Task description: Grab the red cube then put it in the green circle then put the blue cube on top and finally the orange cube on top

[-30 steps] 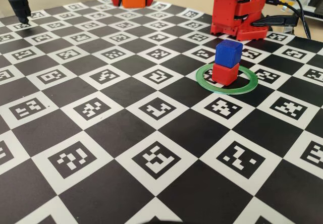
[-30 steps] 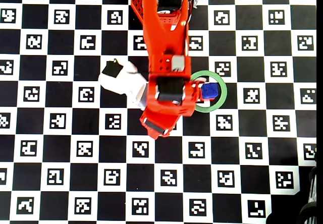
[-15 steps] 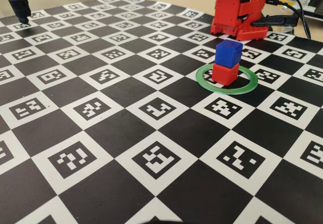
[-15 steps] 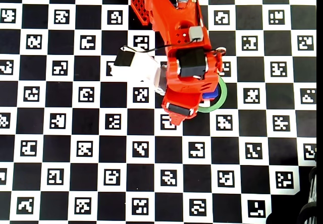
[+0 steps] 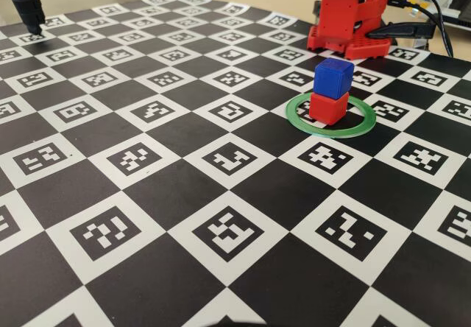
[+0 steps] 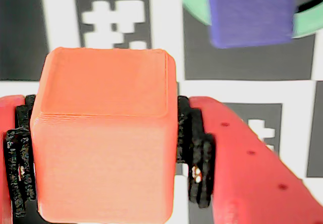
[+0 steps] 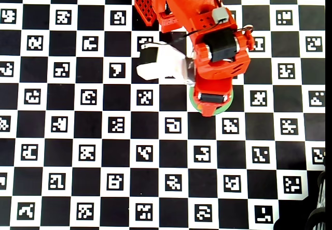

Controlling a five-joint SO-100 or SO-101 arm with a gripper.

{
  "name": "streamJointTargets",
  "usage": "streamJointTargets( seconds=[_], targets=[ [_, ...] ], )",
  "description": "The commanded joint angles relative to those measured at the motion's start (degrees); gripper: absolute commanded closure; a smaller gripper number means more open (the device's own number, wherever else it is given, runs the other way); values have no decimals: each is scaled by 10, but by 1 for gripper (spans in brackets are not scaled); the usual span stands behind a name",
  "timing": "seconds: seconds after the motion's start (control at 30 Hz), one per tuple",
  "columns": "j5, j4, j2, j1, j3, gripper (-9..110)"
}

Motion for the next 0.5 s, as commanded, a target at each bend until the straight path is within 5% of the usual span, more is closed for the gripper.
streamJointTargets(
  seconds=[0.0,0.47],
  targets=[
    [11,14,54,-33,1,95],
    [13,-54,55,-91,80,95]
  ],
)
